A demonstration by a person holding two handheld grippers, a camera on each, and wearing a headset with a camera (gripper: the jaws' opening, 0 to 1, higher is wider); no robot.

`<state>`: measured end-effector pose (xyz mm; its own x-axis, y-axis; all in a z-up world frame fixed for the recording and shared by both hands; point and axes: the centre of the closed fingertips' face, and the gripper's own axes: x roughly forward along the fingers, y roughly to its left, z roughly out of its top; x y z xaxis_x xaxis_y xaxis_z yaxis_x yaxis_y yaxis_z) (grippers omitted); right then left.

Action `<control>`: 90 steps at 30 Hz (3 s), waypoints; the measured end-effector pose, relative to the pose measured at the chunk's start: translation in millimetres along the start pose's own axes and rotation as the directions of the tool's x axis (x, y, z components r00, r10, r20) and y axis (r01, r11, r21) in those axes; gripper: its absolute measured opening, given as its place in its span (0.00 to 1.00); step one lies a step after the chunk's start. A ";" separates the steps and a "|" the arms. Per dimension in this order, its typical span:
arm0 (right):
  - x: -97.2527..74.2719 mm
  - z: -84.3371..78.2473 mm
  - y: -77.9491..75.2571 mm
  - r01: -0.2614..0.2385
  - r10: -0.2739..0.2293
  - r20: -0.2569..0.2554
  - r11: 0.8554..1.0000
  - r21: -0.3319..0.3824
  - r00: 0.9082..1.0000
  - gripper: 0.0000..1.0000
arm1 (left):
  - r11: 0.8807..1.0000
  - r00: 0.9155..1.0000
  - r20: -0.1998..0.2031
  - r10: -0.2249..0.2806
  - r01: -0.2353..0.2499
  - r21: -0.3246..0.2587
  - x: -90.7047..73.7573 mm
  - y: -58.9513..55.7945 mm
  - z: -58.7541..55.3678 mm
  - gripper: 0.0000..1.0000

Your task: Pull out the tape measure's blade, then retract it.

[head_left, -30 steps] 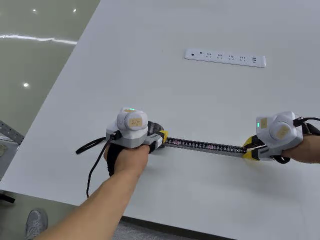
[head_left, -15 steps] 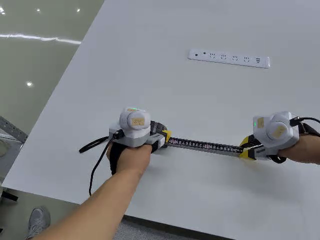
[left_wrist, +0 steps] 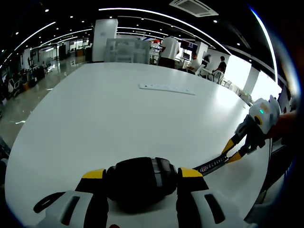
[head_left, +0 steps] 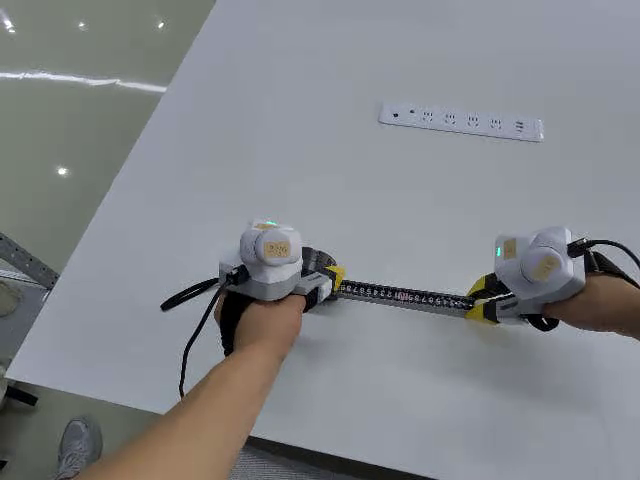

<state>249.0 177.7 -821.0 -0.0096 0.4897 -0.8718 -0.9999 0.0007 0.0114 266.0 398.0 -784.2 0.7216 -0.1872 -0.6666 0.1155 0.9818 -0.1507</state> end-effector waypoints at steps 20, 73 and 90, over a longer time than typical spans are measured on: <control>17.4 19.4 -5.3 -0.005 0.004 0.036 1.000 0.004 0.999 0.10 | 1.000 1.000 0.002 -0.005 0.005 -0.003 -0.8 -0.3 -0.2 0.53; 32.2 54.3 -4.0 -0.031 0.027 0.081 0.998 0.054 0.996 0.10 | 0.999 0.999 0.025 -0.028 0.029 -0.026 -1.7 0.4 2.0 0.51; 36.2 52.8 -5.7 -0.022 0.021 0.052 1.000 0.015 0.998 0.10 | 1.000 1.000 0.005 -0.024 0.024 -0.019 -0.1 -0.3 0.9 0.54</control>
<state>254.7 241.5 -826.7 -0.0304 0.5342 -0.8448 -0.9993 0.0032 0.0380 266.5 397.8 -783.4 0.7222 -0.2106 -0.6589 0.1199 0.9762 -0.1807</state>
